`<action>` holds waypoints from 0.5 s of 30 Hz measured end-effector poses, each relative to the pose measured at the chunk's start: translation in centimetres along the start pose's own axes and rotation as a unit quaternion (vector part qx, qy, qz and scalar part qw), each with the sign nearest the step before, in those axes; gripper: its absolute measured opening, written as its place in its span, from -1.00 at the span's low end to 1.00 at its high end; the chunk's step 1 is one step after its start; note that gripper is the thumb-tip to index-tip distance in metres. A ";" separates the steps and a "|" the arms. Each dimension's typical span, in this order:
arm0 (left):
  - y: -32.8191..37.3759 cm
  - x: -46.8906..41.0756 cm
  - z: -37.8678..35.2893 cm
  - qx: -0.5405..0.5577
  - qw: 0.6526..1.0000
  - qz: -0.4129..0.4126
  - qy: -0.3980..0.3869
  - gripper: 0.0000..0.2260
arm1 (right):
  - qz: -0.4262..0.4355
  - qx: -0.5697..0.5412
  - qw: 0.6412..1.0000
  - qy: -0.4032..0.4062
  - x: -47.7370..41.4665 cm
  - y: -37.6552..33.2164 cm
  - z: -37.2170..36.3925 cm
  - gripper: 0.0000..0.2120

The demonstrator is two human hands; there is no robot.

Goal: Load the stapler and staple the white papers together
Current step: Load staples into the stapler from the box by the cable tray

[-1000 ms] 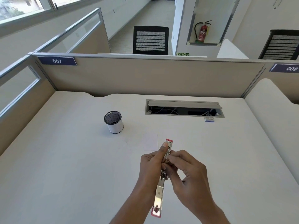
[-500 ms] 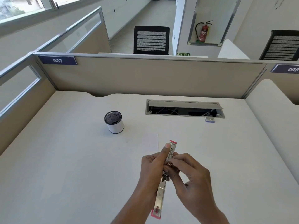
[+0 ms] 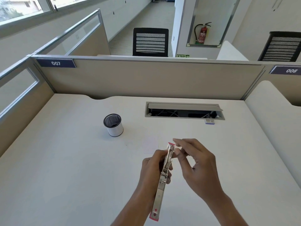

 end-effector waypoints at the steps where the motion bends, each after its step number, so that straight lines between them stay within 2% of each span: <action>1: 0.0 0.0 0.0 0.001 1.000 0.000 -0.002 -0.69 | 0.004 0.012 1.000 -0.004 0.0 0.2 -0.2 -0.72; 8: -0.3 -0.1 0.4 -0.001 1.000 -0.015 -0.023 -0.74 | 0.029 0.078 0.997 -0.009 0.5 0.4 -0.7 -0.72; 15: -0.3 -0.2 0.3 -0.001 0.999 -0.029 -0.032 -0.71 | 0.048 0.120 0.991 -0.016 1.0 0.4 -0.7 -0.60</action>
Point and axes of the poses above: each hand's wrist, its own x-axis away from the middle knuckle, its own z-axis out of the back of the hand, y = z × x, the point moved 2 cm from there along -x, towards the middle knuckle, and after that the axes turned 10 degrees about -y, right-handed, at the moved point
